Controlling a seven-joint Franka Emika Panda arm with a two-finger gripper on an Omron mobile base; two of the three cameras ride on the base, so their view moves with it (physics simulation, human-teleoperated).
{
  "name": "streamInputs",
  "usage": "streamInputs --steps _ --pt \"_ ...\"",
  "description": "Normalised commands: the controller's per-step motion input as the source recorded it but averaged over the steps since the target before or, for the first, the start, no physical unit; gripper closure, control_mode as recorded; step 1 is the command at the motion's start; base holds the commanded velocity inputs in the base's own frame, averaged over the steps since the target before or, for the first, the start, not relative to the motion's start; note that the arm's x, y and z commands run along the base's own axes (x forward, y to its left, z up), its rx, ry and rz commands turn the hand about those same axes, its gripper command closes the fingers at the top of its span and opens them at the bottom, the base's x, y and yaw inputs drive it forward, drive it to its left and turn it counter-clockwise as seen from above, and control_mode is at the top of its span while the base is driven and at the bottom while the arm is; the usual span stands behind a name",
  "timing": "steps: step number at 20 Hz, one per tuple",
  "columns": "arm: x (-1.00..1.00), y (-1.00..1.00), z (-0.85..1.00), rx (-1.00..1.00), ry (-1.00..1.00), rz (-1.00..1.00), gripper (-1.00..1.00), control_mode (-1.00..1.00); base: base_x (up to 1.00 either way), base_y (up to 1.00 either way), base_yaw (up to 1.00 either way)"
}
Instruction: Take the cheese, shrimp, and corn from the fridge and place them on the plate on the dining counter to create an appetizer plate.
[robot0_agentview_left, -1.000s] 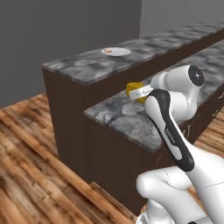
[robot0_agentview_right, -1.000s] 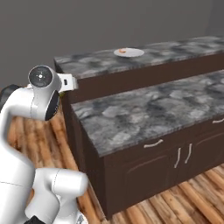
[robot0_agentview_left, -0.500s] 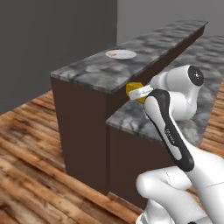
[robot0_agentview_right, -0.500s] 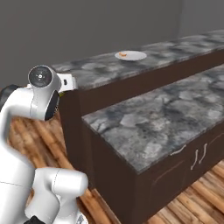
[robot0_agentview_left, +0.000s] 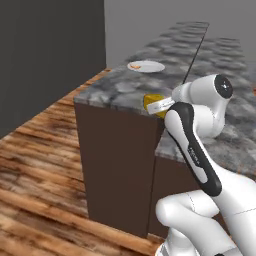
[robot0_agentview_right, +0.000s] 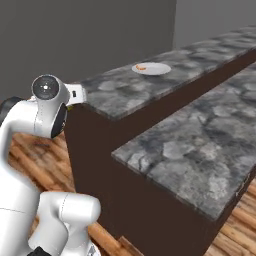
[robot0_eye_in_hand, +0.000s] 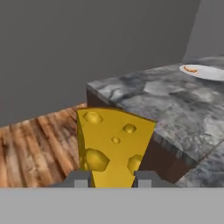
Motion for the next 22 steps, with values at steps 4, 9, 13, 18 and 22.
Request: streamInputs --steps 4,9,13,18,22 --pt "0.00 0.00 0.00 0.00 0.00 0.00 1.00 1.00 0.32 1.00 -0.39" --pt "0.00 0.00 0.00 0.00 0.00 0.00 1.00 1.00 0.29 1.00 -0.42" --pt "0.00 0.00 0.00 0.00 0.00 0.00 1.00 1.00 0.31 1.00 -0.45" --pt "0.00 0.00 0.00 0.00 0.00 0.00 1.00 1.00 0.32 1.00 -0.48" --pt "0.00 0.00 0.00 0.00 0.00 0.00 1.00 1.00 0.34 0.99 -0.51"
